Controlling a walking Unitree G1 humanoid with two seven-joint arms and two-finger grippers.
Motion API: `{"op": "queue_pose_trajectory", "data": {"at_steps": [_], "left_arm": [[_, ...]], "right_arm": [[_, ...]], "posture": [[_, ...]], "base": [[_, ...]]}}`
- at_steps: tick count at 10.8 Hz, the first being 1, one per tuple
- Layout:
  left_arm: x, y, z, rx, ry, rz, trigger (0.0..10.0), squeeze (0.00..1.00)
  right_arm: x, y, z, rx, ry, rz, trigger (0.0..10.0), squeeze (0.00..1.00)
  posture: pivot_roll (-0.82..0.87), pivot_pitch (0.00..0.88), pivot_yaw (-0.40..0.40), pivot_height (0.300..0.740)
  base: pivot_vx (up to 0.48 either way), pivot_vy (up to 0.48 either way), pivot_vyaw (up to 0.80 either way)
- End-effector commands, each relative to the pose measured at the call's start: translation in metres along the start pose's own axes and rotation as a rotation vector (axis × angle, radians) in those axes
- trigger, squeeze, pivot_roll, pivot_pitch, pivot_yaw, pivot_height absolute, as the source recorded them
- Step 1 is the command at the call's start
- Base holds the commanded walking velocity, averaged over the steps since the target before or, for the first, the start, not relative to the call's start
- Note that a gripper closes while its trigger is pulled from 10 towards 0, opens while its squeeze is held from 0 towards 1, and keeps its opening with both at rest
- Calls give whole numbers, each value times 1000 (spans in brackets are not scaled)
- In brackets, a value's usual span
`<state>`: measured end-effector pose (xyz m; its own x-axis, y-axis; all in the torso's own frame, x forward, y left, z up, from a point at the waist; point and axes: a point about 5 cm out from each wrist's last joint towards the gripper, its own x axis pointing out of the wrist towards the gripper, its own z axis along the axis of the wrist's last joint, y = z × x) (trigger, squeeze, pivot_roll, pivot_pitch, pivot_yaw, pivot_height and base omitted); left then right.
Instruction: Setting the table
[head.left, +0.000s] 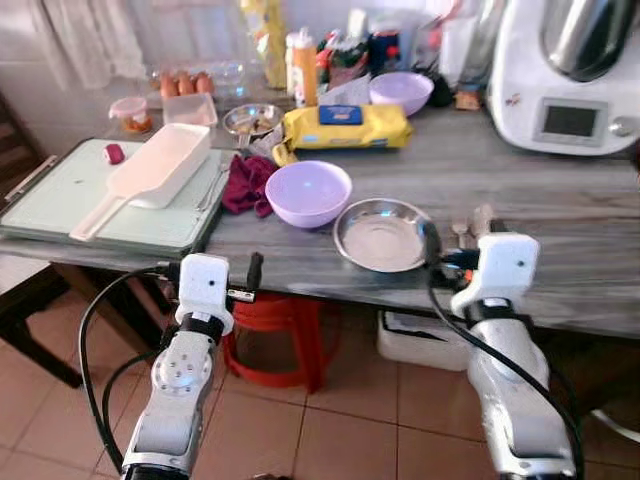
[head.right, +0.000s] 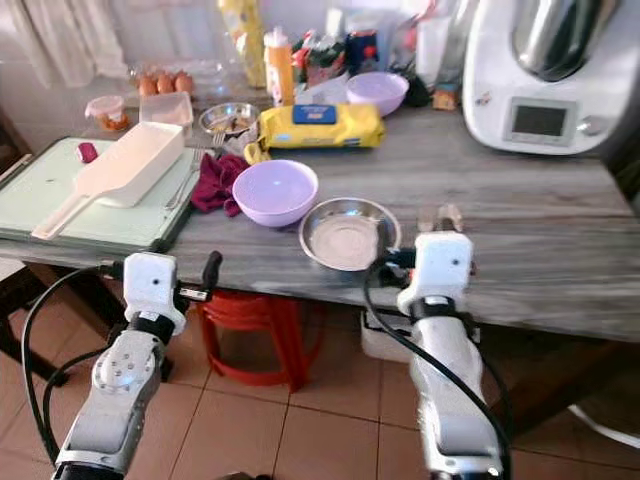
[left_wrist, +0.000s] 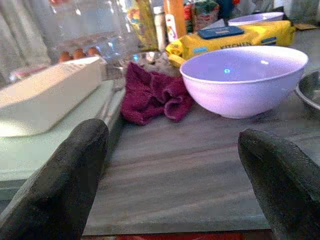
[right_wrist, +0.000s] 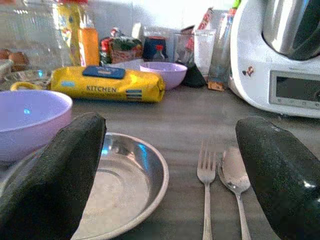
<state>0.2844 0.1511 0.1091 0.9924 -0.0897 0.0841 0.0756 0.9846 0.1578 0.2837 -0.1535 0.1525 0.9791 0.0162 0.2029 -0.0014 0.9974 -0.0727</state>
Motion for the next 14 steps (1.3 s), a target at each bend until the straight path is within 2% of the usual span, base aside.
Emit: {"op": "queue_pose_trajectory", "data": {"at_steps": [1,4,9,14], "left_arm": [[-1,2,0,10,6,20,10000,0],[0,3,0,16,7,47,10000,0],[5,-2,2,13,9,30,10000,0],[23,-24,6,3,0,-91,10000,0]], "right_arm": [[2,1,0,6,-8,-4,10000,0],[9,8,3,18,-25,23,10000,0],[13,8,0,26,-26,10,10000,0],[2,-14,-4,16,-12,-114,10000,0]], "posture": [[-13,19,63,740],[0,16,39,740],[-21,22,64,740],[-122,19,137,740]], "base": [[0,0,0],[0,0,0],[-258,0,0],[-293,0,0]]}}
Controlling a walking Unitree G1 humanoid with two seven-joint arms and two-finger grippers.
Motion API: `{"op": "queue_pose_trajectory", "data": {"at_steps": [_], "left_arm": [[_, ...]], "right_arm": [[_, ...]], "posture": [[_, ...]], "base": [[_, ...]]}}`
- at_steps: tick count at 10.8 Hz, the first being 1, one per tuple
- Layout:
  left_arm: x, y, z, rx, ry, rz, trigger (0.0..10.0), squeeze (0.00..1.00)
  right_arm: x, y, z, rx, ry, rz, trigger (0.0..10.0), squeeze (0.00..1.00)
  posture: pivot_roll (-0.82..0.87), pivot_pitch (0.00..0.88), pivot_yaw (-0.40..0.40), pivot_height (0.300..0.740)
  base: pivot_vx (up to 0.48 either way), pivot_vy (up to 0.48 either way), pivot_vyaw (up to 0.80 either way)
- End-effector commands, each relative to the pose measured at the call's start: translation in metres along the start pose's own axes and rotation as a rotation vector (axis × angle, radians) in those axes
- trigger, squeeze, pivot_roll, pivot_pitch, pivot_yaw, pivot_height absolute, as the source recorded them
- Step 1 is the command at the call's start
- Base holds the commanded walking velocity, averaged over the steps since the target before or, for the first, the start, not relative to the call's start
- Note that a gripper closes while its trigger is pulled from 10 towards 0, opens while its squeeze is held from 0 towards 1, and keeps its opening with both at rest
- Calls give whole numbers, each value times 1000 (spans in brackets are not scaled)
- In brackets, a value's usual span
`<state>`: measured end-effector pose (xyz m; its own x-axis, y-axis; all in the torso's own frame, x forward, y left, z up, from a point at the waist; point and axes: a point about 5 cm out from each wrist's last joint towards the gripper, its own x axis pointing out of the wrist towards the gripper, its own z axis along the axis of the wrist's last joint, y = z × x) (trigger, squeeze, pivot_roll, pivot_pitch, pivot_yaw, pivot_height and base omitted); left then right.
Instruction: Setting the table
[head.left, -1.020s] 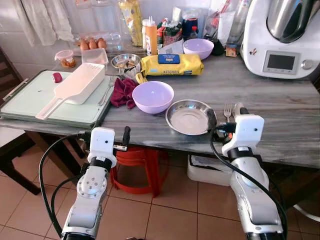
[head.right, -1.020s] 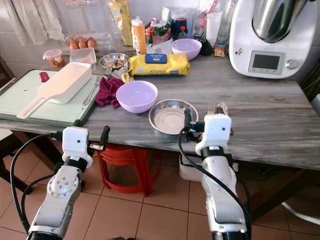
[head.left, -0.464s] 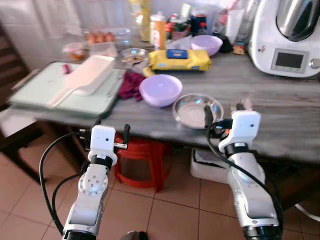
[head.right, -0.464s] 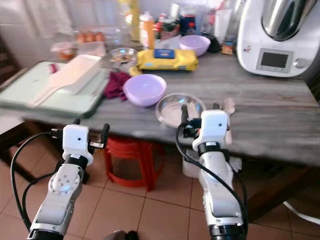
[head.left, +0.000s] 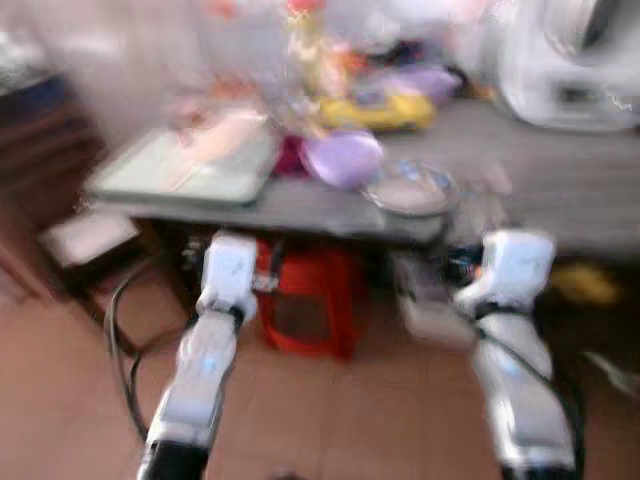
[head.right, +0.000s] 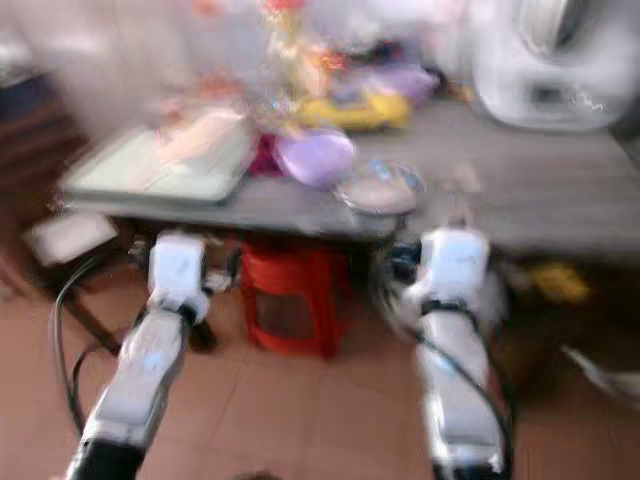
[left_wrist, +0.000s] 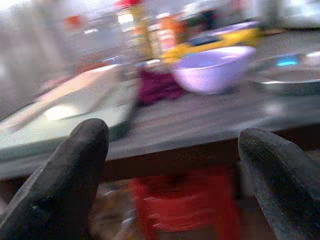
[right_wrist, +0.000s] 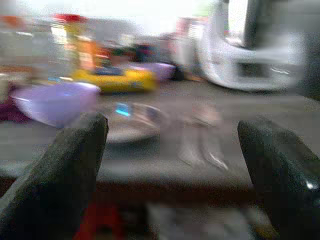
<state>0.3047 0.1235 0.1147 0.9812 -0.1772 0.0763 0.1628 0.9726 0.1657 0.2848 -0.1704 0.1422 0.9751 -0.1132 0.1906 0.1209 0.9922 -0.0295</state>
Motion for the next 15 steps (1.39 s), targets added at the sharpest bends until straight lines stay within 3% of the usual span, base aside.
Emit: {"op": "queue_pose_trajectory", "data": {"at_steps": [1,4,6,8,9,12,15], "left_arm": [[1,-3,-1,-1,4,-32,10000,0],[-3,-14,-6,1,26,-73,10000,0],[-3,-7,-7,36,13,-81,10000,0],[-2,-1,-5,2,7,-53,10000,0],[-3,-4,-5,-10,6,-67,10000,0],[-16,-3,-17,-23,63,-115,10000,0],[-18,-15,-14,-36,65,-209,10000,0]], "right_arm": [[0,2,8,17,-30,-14,10000,0],[-7,-10,7,-9,-28,-84,10000,0],[-11,-13,3,-6,-19,-131,10000,0],[-14,-5,-7,-10,27,-81,10000,0],[-15,-6,-9,-28,39,-71,10000,0],[-33,-28,-33,73,186,-190,10000,0],[-44,-19,-41,78,227,-187,10000,0]], "posture": [[-132,31,141,740],[-143,39,180,740],[-146,15,189,740],[-120,4,159,740],[-114,30,148,740],[-90,103,146,740],[-96,162,195,740]], "base": [[-311,0,0],[-299,0,0],[-127,0,0],[0,0,0],[0,0,0],[0,0,0],[0,0,0]]}}
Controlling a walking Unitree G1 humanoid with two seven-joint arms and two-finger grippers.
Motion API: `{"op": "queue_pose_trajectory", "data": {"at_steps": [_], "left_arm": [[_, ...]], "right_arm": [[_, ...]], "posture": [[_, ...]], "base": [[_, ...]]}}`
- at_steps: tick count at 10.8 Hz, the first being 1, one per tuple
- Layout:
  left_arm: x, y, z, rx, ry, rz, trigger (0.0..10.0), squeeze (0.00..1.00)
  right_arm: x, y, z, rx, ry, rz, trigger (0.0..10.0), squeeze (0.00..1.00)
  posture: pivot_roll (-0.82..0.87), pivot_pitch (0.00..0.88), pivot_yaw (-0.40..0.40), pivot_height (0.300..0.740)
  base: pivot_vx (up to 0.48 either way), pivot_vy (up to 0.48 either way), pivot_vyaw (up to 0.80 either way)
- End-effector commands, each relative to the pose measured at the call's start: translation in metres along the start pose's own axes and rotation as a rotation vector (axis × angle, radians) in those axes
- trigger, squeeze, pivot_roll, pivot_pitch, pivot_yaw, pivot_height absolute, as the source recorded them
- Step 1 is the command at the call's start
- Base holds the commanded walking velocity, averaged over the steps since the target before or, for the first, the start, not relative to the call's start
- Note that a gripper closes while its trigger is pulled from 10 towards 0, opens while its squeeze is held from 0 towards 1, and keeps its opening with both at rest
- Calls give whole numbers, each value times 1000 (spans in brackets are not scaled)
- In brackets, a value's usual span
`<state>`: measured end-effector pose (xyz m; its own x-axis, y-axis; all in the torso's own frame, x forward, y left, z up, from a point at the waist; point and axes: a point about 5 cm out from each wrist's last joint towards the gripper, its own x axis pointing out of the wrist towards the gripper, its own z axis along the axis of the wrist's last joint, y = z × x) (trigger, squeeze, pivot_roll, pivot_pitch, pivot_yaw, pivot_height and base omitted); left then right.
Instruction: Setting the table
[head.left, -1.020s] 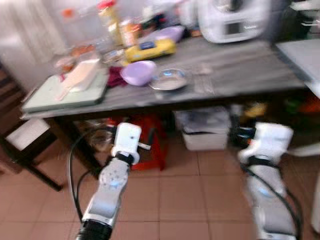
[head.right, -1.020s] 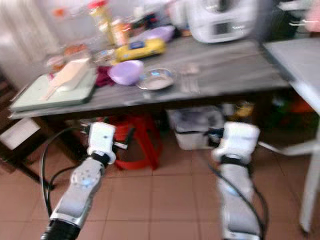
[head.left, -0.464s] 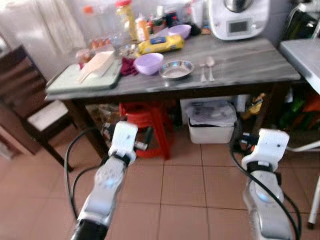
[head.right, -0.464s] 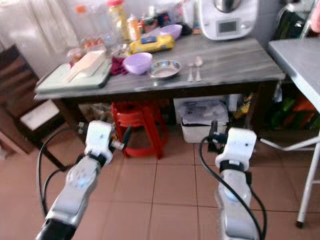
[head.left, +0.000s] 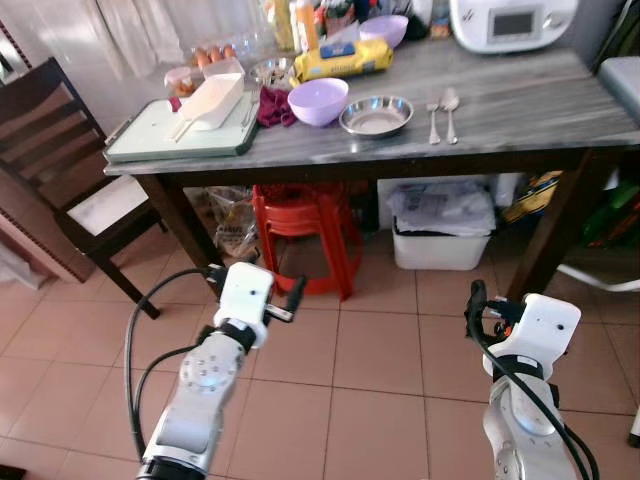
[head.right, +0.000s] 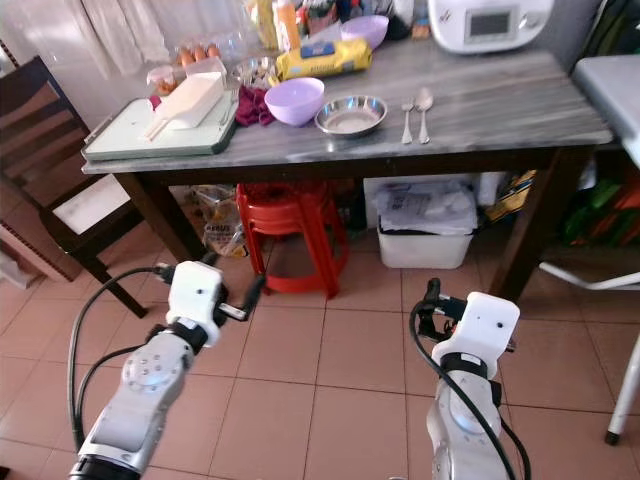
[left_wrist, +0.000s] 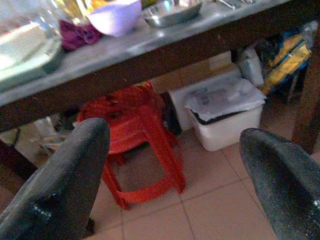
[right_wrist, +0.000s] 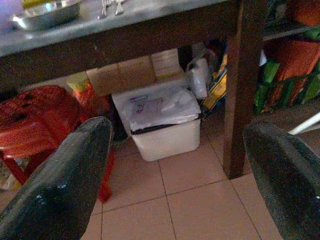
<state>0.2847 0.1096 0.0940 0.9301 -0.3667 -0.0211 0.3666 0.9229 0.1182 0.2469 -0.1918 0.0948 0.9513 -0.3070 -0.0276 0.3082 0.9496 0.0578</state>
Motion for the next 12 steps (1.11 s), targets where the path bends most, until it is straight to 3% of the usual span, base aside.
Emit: {"op": "queue_pose_trajectory", "data": {"at_steps": [1,4,7,10,12], "left_arm": [[2,-3,2,6,-1,-27,10000,0],[6,-33,-3,-89,-13,-33,10000,0],[8,-36,-8,-143,-21,50,10000,0],[5,-32,-9,-146,-35,83,10000,0],[5,-17,-2,-86,-58,94,10000,0]], "right_arm": [[-4,3,-1,-6,22,12,10000,0],[-1,-9,11,-92,25,78,10000,0],[15,-6,19,-138,44,151,10000,0],[19,1,20,-138,38,182,10000,0],[21,4,26,-119,-27,155,10000,0]], "posture": [[-120,178,180,740],[-201,158,42,740],[-200,122,-78,740],[-178,113,-72,740],[-156,101,10,740]], "base": [[0,0,0],[0,0,0],[0,0,0],[0,0,0],[0,0,0]]}}
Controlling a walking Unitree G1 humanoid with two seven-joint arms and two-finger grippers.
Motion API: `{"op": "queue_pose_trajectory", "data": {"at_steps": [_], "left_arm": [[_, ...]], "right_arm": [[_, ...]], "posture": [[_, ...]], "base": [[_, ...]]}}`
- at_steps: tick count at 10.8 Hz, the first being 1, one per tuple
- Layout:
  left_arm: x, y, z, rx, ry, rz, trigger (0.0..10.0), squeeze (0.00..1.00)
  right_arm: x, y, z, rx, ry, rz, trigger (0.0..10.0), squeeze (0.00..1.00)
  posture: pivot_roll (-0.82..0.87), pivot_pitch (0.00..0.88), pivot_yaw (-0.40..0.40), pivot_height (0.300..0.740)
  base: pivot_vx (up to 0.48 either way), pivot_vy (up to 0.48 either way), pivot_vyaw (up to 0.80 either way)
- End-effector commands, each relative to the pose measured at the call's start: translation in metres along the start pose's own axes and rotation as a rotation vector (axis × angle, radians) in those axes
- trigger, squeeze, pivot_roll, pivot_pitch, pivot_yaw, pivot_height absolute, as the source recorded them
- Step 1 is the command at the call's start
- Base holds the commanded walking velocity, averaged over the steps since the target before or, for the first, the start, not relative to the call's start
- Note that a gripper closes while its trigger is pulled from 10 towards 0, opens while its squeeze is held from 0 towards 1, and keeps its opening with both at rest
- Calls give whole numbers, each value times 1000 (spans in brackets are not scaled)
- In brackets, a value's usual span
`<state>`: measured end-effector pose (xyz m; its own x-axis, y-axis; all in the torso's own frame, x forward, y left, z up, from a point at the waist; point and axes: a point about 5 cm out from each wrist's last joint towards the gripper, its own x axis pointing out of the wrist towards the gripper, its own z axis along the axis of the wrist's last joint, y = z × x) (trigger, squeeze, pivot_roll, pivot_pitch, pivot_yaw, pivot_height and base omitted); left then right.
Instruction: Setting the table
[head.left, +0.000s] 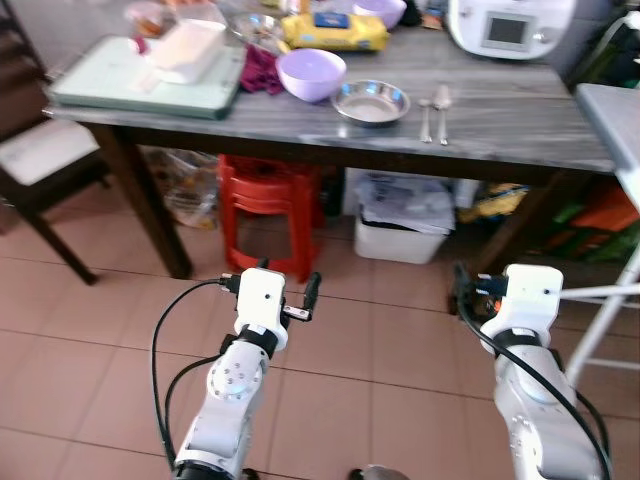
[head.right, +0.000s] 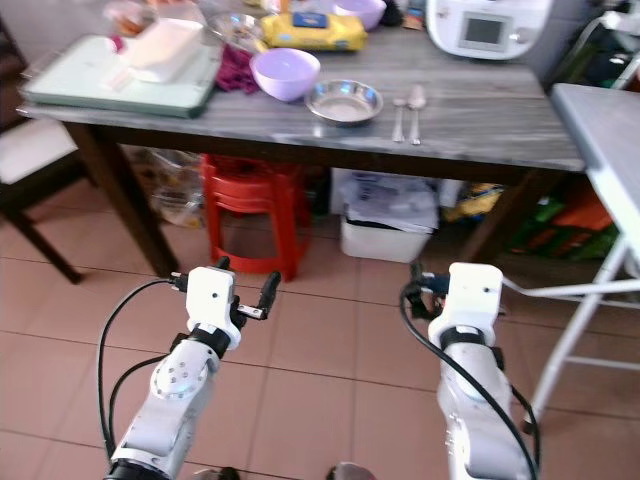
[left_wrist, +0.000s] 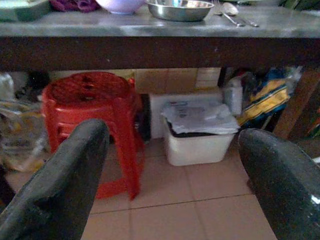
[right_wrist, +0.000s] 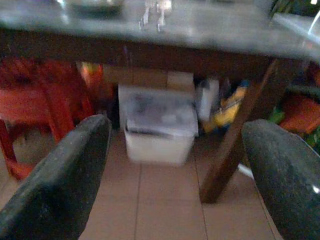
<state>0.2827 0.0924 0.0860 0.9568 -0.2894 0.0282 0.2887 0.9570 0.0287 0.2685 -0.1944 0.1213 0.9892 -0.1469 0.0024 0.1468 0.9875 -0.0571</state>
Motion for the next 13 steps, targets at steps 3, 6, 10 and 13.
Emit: {"op": "queue_pose_trajectory", "data": {"at_steps": [3,6,10,13], "left_arm": [[9,9,16,22,-48,-16,10000,0],[18,2,21,18,-67,-53,10000,0],[25,8,26,30,-77,-66,10000,0],[26,12,32,46,-93,-80,10000,0]], "right_arm": [[2,5,15,-34,-89,-17,10000,0],[3,7,27,-78,-167,-20,10000,0],[10,9,29,-72,-190,-35,10000,0],[10,13,34,-76,-223,-38,10000,0]], "posture": [[-156,91,71,740],[-174,72,98,740],[-153,50,122,740],[-149,39,132,740]], "base": [[0,-89,0],[0,-347,0],[0,-366,0],[0,-370,0]]}}
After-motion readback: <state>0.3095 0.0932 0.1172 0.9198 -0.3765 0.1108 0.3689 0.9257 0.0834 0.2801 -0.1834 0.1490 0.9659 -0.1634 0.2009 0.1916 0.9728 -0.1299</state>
